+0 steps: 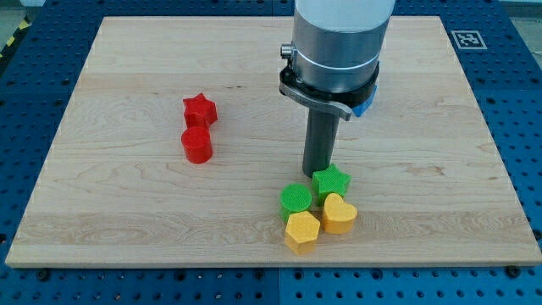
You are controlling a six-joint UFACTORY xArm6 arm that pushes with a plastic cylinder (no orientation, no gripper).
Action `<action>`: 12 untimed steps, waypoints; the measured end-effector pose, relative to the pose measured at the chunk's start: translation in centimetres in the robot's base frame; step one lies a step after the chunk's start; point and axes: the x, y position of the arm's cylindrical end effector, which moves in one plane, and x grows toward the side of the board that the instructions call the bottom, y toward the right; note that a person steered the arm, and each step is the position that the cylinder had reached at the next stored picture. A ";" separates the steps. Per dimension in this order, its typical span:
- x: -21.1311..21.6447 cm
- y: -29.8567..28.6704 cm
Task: Move red blocks at the center
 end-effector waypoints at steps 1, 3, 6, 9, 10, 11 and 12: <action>-2.0 0.0; -4.6 0.5; -4.6 0.6; -1.6 -9.9; -0.3 -14.6; -0.3 -19.6; -0.4 -21.0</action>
